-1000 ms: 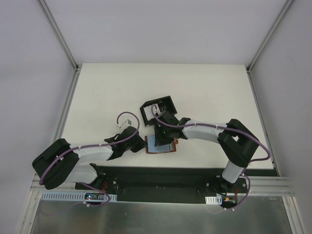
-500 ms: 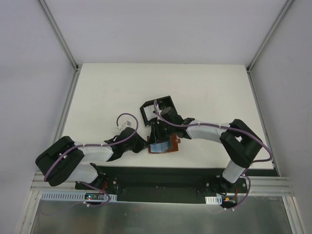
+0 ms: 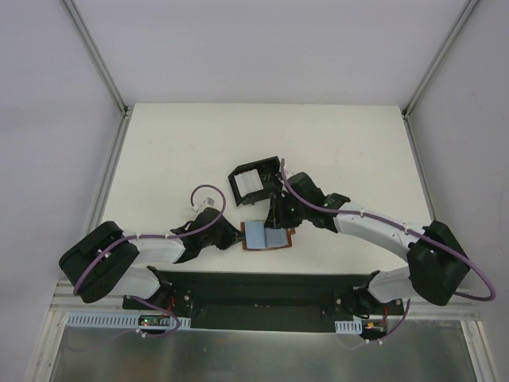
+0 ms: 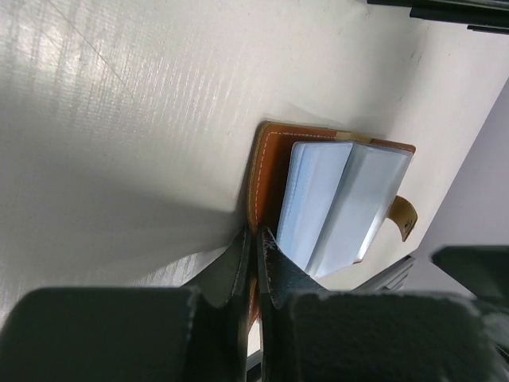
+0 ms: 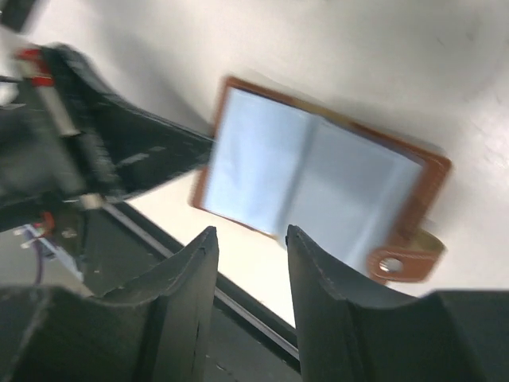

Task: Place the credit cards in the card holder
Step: Turn over the card slot in the card holder.

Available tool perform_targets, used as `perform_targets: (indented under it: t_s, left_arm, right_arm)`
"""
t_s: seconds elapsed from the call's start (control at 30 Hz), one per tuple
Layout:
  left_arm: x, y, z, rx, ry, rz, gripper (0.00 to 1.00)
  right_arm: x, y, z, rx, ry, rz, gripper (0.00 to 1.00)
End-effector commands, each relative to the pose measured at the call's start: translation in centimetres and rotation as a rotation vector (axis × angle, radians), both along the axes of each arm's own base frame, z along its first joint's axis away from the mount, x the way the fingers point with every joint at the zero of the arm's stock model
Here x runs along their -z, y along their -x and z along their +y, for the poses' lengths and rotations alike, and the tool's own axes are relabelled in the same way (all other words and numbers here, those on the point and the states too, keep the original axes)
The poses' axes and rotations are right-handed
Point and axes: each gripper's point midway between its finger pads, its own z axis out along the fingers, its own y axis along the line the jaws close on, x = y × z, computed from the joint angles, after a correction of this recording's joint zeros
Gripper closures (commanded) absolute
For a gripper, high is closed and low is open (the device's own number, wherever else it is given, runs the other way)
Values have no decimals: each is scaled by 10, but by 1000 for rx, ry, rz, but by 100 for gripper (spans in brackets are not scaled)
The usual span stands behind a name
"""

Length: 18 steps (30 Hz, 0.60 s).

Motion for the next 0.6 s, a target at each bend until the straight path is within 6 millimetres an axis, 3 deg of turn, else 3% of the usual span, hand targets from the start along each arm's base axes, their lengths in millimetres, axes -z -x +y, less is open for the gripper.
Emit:
perform_targets:
  t_s: [0.0, 0.3, 0.57]
  left_arm:
    - [62, 54, 57, 30, -266, 220, 100]
    - [59, 51, 54, 39, -261, 205, 100]
    - [59, 51, 52, 48, -262, 209, 100]
  right_arm:
    - [37, 7, -28, 59, 134, 93, 57]
    - [72, 16, -37, 73, 222, 180, 57]
    - [90, 19, -11, 30, 162, 269, 57]
